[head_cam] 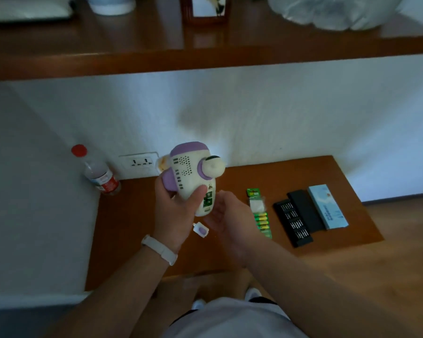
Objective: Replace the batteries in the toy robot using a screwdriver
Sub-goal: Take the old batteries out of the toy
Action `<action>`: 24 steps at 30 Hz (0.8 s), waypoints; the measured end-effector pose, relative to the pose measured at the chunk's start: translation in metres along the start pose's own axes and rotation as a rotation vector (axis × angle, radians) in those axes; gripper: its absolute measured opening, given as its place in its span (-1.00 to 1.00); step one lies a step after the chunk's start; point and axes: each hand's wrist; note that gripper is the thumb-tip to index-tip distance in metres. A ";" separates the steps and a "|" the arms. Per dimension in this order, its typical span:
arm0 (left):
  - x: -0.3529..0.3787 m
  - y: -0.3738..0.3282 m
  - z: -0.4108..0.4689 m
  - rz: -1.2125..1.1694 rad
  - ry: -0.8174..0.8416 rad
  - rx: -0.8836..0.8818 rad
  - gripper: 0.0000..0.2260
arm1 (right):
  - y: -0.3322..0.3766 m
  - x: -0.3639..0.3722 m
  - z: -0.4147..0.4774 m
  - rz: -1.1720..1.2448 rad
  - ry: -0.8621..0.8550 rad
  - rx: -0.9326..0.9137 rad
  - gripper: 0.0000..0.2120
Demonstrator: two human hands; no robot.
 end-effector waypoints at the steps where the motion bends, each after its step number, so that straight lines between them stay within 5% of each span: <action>1: 0.006 -0.002 -0.001 0.021 0.003 0.018 -0.38 | 0.005 -0.001 0.000 0.051 0.022 0.016 -0.71; 11: 0.051 -0.021 -0.017 0.243 -0.116 0.237 -0.20 | 0.053 -0.026 0.007 0.257 0.188 0.058 -0.73; 19: 0.069 -0.025 -0.024 0.494 -0.168 0.444 -0.27 | 0.063 -0.040 0.010 0.305 0.221 0.108 -0.70; 24: 0.077 -0.023 -0.031 0.457 -0.243 0.369 -0.26 | 0.065 -0.045 0.010 0.331 0.230 0.140 -0.75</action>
Point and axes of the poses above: each hand's wrist, its own z-axis towards the middle knuckle, its own x-axis out of the palm, y = z × x, and after that the axes turned 7 degrees about -x, right-handed
